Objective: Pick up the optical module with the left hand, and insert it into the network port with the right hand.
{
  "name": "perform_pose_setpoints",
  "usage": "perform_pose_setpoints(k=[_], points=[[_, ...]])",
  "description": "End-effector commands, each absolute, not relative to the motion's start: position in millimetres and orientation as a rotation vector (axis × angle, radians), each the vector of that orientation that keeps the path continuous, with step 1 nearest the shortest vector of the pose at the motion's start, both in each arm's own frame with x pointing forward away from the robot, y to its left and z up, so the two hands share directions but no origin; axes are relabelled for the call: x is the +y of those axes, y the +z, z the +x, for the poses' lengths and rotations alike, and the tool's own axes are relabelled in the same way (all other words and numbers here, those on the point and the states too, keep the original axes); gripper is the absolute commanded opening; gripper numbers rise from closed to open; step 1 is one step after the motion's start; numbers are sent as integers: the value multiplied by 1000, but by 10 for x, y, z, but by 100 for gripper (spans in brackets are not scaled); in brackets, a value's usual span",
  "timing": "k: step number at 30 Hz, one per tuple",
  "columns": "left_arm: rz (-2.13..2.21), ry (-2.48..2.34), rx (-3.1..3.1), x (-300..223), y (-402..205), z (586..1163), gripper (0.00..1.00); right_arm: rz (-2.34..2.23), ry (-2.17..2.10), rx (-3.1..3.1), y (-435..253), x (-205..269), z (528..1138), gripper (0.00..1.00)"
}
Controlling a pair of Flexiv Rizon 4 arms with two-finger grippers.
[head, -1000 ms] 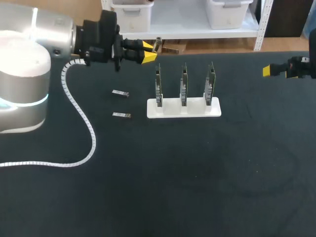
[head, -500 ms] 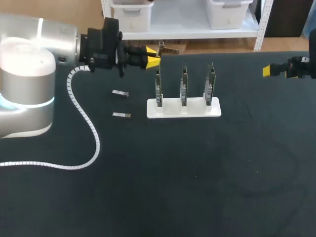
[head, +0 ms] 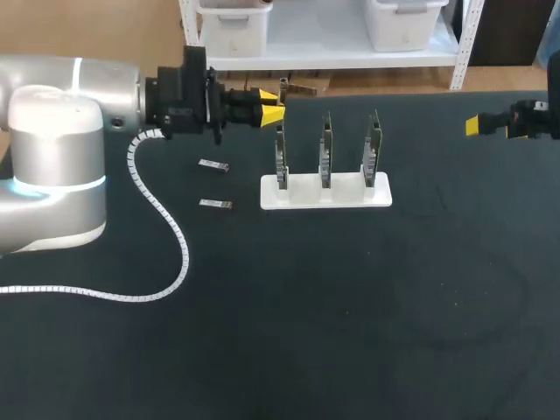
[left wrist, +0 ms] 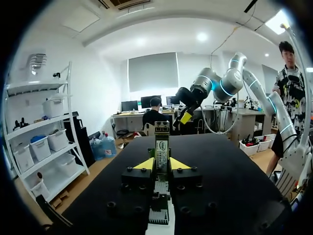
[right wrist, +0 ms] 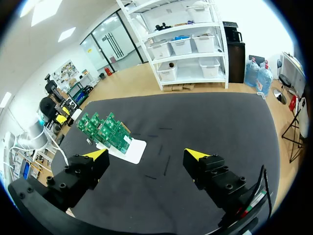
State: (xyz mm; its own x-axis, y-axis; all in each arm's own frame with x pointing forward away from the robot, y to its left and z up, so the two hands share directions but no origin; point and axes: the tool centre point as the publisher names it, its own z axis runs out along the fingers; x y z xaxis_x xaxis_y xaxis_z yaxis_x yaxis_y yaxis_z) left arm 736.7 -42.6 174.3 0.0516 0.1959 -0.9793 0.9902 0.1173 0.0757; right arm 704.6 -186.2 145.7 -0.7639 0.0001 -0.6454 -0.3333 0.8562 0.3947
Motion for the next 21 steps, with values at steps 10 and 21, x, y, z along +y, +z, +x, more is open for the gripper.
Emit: perform_pose_setpoints(k=[10,21], points=[[1375,-1011,1349,-375,1718,7500,0,-239,654,2367,1467,-1861,7038,100],[1402,-988,1372,-370,1711,7505,0,-239,654,2367,1467,-1861,7038,100]])
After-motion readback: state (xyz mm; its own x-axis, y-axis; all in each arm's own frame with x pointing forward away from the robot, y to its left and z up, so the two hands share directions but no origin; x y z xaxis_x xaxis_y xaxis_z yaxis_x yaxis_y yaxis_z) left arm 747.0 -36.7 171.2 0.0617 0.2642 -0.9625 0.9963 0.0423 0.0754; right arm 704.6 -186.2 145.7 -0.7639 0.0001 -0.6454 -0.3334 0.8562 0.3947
